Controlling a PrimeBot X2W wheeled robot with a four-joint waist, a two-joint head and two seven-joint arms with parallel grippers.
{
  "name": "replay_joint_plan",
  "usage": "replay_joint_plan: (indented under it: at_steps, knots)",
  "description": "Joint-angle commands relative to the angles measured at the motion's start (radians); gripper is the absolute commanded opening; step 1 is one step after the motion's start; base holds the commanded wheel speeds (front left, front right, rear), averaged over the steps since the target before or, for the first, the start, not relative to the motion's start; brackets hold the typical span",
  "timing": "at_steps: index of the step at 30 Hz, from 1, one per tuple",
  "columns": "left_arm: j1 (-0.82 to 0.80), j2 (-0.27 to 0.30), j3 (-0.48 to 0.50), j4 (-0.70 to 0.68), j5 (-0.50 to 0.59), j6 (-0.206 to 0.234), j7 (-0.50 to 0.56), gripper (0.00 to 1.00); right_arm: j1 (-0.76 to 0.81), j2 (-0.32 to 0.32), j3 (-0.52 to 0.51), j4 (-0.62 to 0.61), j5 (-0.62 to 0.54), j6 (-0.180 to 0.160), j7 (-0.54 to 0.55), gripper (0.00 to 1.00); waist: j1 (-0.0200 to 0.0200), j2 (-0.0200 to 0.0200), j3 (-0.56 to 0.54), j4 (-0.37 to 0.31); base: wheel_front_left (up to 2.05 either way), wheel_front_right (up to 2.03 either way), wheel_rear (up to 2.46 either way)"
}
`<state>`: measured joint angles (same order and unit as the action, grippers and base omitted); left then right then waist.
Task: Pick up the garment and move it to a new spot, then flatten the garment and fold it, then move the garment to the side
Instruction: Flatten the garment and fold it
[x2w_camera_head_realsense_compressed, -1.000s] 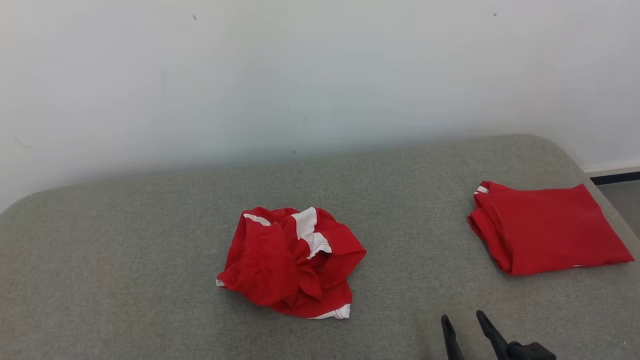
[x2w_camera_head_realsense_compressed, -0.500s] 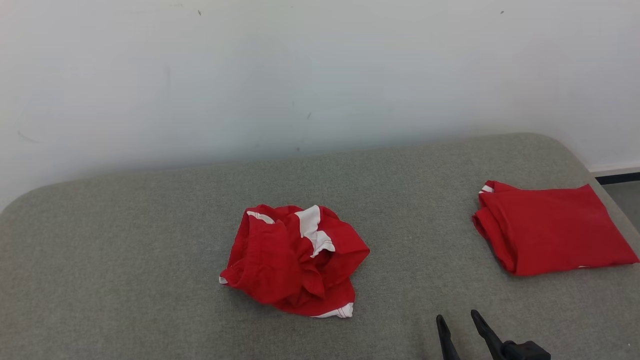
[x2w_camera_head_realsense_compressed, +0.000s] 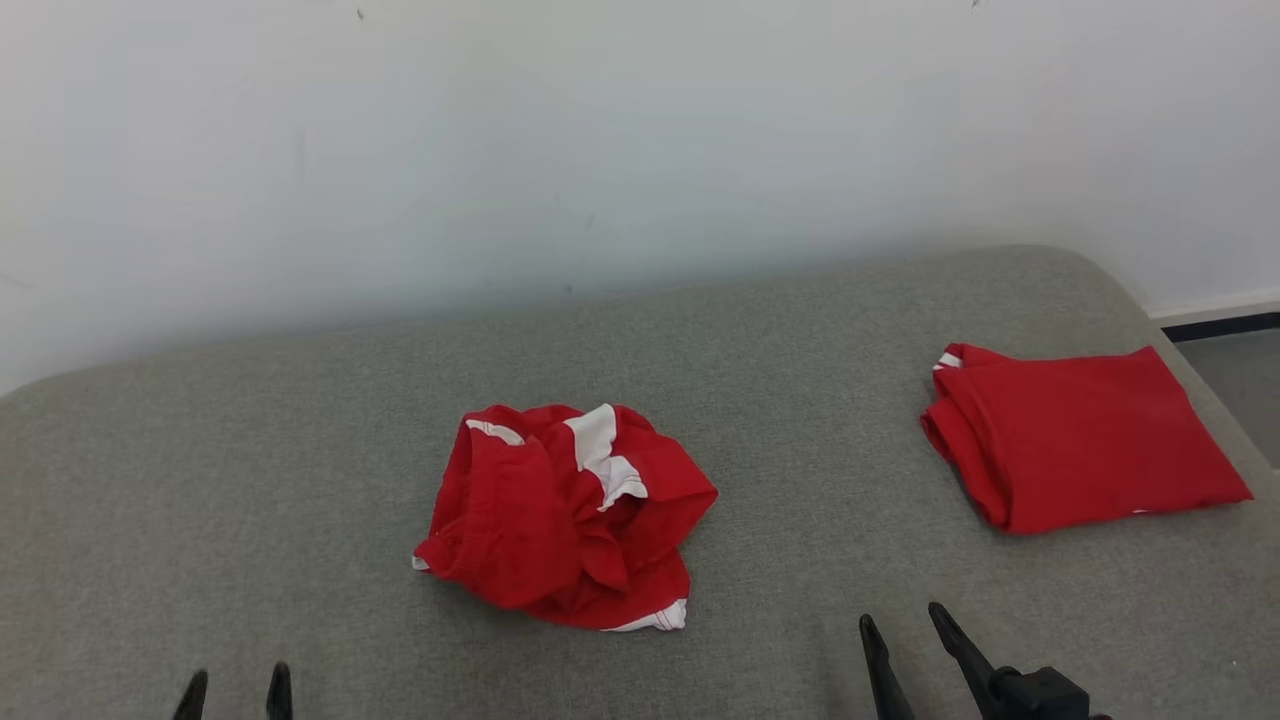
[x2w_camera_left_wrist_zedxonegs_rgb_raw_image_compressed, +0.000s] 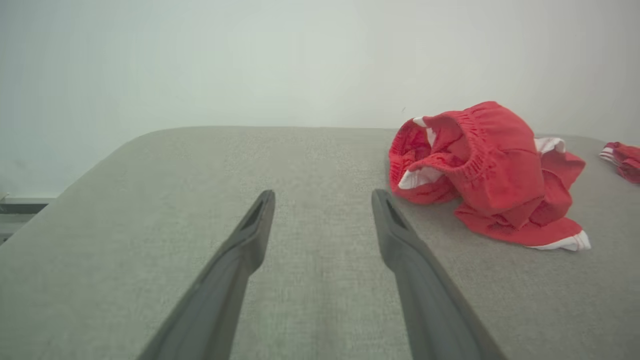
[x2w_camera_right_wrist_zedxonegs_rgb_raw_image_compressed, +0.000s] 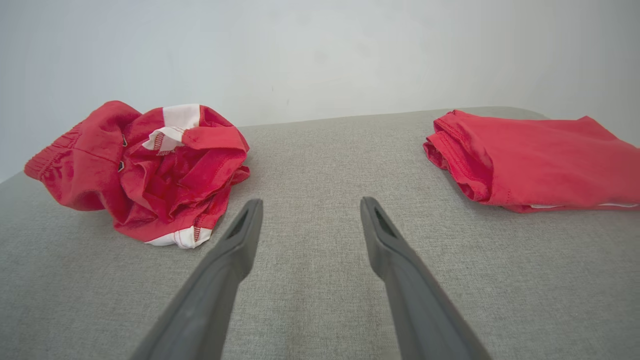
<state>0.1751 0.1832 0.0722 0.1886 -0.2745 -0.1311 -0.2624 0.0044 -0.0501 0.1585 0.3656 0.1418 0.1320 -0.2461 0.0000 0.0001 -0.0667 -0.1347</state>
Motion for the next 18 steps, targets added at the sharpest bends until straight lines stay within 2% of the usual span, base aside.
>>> replay_joint_plan:
  at_steps: [1,5,10,18]
  knots:
    - [-0.048,0.018,-0.018,0.0,0.004,0.001,-0.003,1.0,-0.006,0.0,-0.002,-0.005,-0.005,-0.003,0.002,1.0,0.0,-0.0001,0.011,-0.019,0.0,0.0,0.0]
    - [-0.186,0.055,-0.08,0.04,-0.046,0.001,0.055,1.0,-0.013,0.0,-0.002,-0.008,-0.012,-0.003,0.005,1.0,0.0,-0.0001,0.026,-0.055,0.0,0.0,0.0]
    - [-0.369,0.067,-0.107,0.046,-0.09,0.019,0.261,1.0,-0.017,0.0,-0.001,-0.019,-0.018,-0.003,0.015,1.0,0.0,-0.0001,0.056,-0.102,0.0,0.0,0.0]
    - [-0.565,0.061,-0.098,0.188,-0.168,0.075,0.567,1.0,-0.036,-0.001,0.025,-0.037,-0.024,-0.003,0.03,1.0,0.0,-0.0001,0.112,-0.19,0.0,0.0,0.0]
